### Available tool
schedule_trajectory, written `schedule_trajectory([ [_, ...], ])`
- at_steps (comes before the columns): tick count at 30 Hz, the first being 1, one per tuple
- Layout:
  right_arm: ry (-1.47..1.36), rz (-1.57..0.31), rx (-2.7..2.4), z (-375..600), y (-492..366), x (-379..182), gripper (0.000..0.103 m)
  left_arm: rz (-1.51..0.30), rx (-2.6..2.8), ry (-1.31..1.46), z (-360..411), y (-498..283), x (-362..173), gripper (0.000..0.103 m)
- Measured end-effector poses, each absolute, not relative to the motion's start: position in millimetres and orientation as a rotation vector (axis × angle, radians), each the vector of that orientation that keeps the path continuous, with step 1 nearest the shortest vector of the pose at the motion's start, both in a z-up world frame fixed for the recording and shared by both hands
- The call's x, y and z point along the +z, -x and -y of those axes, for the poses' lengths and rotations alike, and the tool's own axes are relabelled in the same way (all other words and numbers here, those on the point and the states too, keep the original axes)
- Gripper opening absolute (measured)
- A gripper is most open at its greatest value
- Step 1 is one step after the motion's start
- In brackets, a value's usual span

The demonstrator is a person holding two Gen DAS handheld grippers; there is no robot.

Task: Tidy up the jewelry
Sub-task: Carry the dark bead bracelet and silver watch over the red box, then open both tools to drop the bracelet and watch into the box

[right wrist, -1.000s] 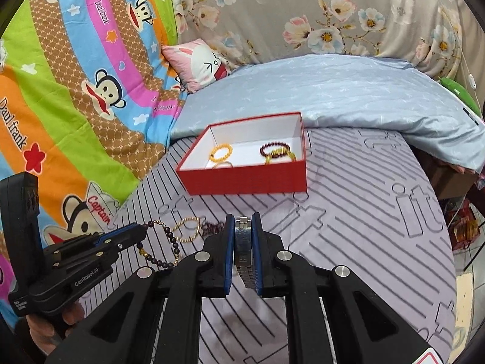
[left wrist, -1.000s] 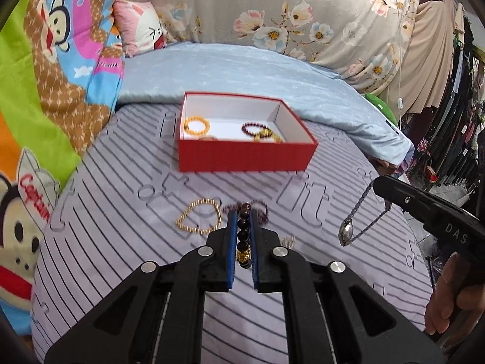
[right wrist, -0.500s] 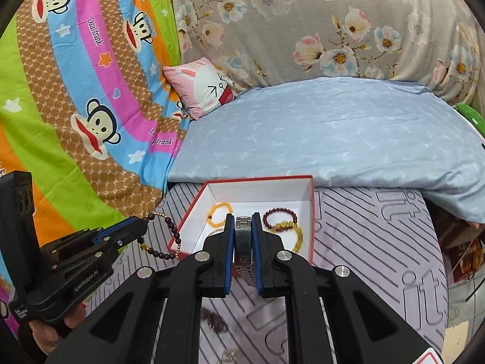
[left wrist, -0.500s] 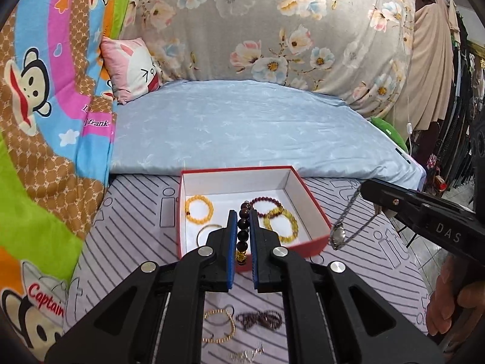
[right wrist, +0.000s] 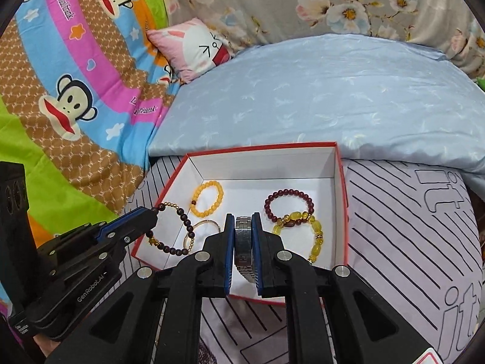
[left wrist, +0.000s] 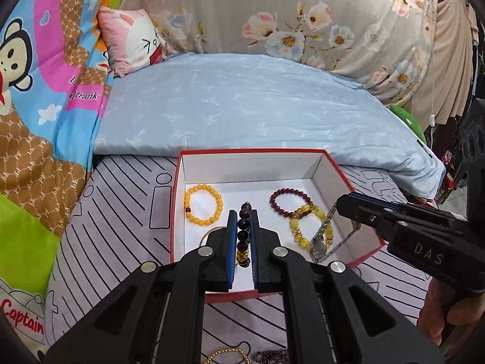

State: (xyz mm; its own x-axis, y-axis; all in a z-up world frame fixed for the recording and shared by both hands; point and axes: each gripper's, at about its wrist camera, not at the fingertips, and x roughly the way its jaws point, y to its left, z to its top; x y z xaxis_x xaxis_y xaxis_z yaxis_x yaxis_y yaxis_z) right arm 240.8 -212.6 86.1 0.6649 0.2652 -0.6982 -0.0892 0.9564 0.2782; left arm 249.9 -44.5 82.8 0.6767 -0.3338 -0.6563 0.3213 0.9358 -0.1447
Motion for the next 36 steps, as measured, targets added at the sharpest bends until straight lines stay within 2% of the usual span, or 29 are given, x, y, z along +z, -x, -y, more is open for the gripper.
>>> schedule_trajectory([
  [10, -0.196, -0.759, 0.181, 194.5, -288.7, 84.0, 0.011, -0.749, -0.313, 0.022, 43.5, -291.6, 74.4, 0.008],
  [14, -0.167, -0.792, 0.174, 194.5, -279.5, 65.3, 0.017, -0.799, -0.334, 0.016, 47.0, -298.4, 57.5, 0.008],
  [15, -0.164, -0.804, 0.174, 195.2, -275.9, 60.5, 0.019, -0.811, -0.332, 0.013, 47.0, -298.0, 53.8, 0.013],
  [18, -0.174, -0.810, 0.165, 201.9, -265.0, 53.0, 0.026, -0.810, -0.323, 0.025, 44.4, -293.6, 50.3, 0.045],
  [19, -0.178, -0.810, 0.163, 203.8, -263.2, 52.8, 0.026, -0.802, -0.320, 0.026, 43.9, -291.8, 51.4, 0.047],
  [27, -0.180, -0.799, 0.153, 207.1, -247.7, 58.0, 0.033, -0.784, -0.292, 0.013, 42.3, -279.7, 59.8, 0.047],
  [36, -0.137, -0.785, 0.161, 197.7, -200.7, 64.4, 0.033, -0.769, -0.275, 0.028, 20.1, -240.5, 70.8, 0.047],
])
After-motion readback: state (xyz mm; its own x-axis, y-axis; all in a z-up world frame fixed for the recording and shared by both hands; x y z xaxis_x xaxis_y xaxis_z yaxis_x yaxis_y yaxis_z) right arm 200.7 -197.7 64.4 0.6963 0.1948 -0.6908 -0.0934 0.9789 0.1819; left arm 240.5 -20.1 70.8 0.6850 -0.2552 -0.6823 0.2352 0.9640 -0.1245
